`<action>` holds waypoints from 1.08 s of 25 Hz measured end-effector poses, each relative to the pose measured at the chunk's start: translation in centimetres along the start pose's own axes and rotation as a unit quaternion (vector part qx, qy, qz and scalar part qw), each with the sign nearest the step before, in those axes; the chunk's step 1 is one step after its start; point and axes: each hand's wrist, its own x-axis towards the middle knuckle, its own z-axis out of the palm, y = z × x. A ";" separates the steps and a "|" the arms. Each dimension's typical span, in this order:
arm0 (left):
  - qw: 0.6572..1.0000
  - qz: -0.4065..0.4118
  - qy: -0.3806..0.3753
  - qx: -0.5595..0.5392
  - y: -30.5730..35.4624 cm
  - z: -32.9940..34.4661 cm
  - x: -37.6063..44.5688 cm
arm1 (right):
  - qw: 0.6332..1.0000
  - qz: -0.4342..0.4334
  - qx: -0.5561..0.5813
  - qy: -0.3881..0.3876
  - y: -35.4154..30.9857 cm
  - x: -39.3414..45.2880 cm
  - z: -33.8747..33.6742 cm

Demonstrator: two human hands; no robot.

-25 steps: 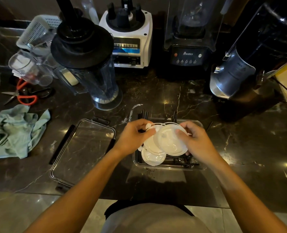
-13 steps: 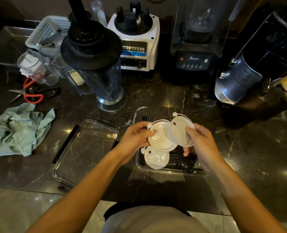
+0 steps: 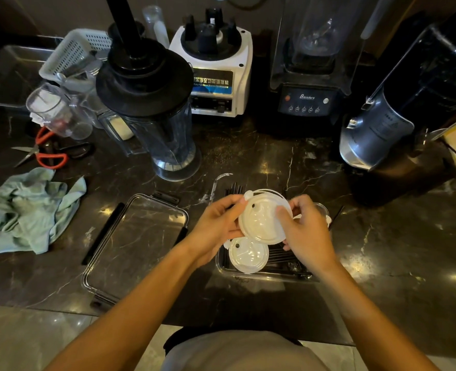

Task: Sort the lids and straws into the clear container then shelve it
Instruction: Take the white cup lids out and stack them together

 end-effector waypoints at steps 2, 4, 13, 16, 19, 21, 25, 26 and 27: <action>0.999 -0.016 -0.003 -0.032 -0.1 0.2 0.0 | 0.999 -0.021 -0.039 0.023 -0.2 -0.4 0.5; 0.998 -0.032 -0.012 -0.057 -0.1 0.2 -0.1 | 0.998 -0.032 -0.049 0.029 -0.1 -0.8 0.9; 0.999 0.007 0.029 0.035 -1.7 -0.4 -0.5 | 0.992 0.033 0.066 -0.103 1.2 -1.3 2.0; 0.997 -0.001 0.062 0.045 -1.8 -0.2 -1.0 | 0.992 0.029 0.088 -0.082 1.5 -1.3 2.5; 0.992 0.032 0.109 0.059 -2.2 -1.3 -1.3 | 0.987 0.044 0.122 -0.094 1.5 -1.7 2.5; 0.986 0.053 0.152 0.042 -2.2 -2.7 -1.6 | 0.993 0.027 0.010 -0.110 1.9 -1.8 2.5; 0.978 0.050 0.200 0.000 -2.5 -4.8 -2.3 | 0.924 -0.072 -0.347 -0.145 3.2 -1.4 4.1; 0.977 0.050 0.206 0.000 -2.6 -5.2 -2.5 | 0.912 -0.074 -0.375 -0.148 3.1 -1.5 4.6; 0.976 0.052 0.211 0.000 -2.7 -5.5 -2.7 | 0.905 -0.071 -0.393 -0.148 3.0 -1.6 5.0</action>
